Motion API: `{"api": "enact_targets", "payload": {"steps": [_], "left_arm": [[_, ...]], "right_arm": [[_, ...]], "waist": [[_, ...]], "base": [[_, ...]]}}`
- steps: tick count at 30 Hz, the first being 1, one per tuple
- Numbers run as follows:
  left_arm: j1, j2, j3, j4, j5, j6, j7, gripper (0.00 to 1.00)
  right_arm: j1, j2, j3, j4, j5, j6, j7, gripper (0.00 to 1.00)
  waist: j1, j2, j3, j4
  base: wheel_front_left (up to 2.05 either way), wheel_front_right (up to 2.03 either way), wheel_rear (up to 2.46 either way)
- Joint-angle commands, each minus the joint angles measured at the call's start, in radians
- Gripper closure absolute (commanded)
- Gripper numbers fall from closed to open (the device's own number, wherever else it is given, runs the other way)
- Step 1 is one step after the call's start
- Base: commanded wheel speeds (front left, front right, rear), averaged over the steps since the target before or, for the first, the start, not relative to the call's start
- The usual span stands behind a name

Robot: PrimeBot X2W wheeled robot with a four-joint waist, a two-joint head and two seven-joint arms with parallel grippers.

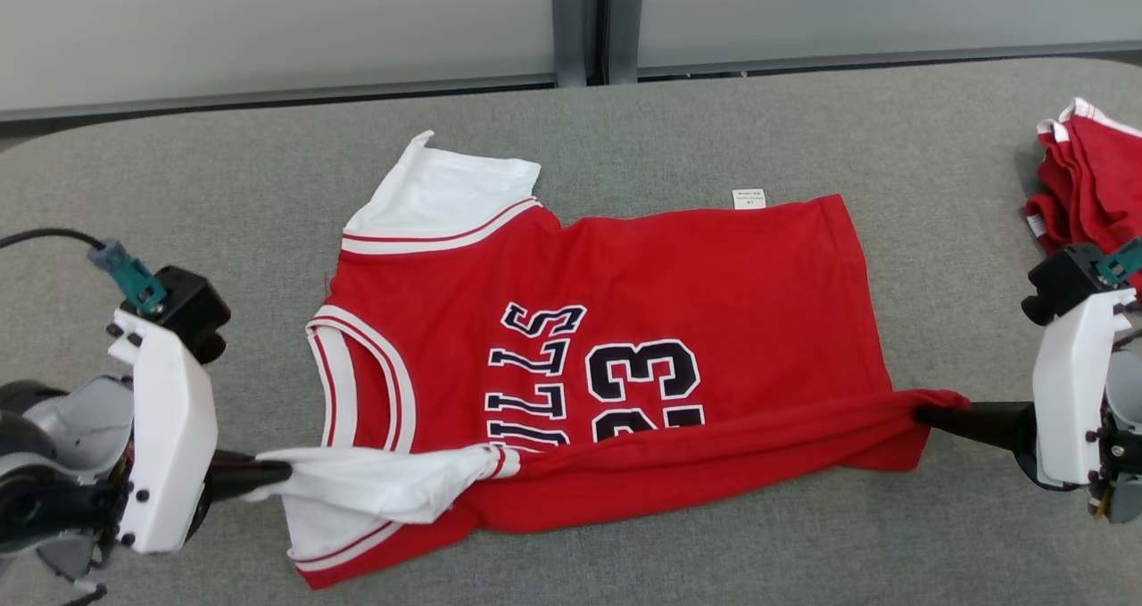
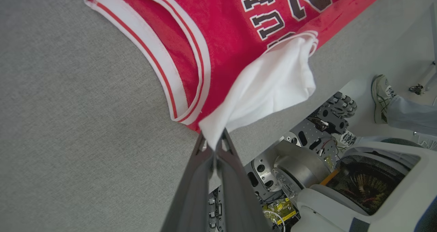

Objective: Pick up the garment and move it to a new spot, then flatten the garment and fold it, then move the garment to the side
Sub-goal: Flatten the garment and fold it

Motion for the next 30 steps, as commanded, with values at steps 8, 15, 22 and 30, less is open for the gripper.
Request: {"api": "enact_targets", "payload": {"steps": [8,15,22,30], "left_arm": [[-0.133,-0.139,0.003,0.170,0.064,-0.047,0.037,1.00],[-0.172,-0.200,0.003,0.292,0.087,-0.078,0.021,1.00],[-0.168,-0.245,0.005,0.383,0.104,-0.092,-0.026,0.00],[-0.126,-0.249,0.031,0.430,0.154,-0.122,-0.186,0.00]], "right_arm": [[-0.059,0.072,-0.001,0.105,-0.004,0.000,0.002,1.00],[-0.086,0.150,0.002,0.182,-0.019,0.000,-0.013,1.00],[-0.093,0.208,-0.002,0.234,-0.027,0.000,-0.052,0.00],[-0.062,0.212,-0.055,0.220,-0.065,0.000,-0.239,0.00]], "waist": [[0.0000,0.0000,0.083,-0.022],[0.0000,0.0000,0.109,-0.040],[0.0000,0.0000,0.098,-0.041],[0.0000,0.0000,0.018,-0.032]], "base": [[0.00,0.00,0.00],[0.00,0.00,0.00],[0.00,0.00,0.00],[0.00,0.00,0.00]]}}
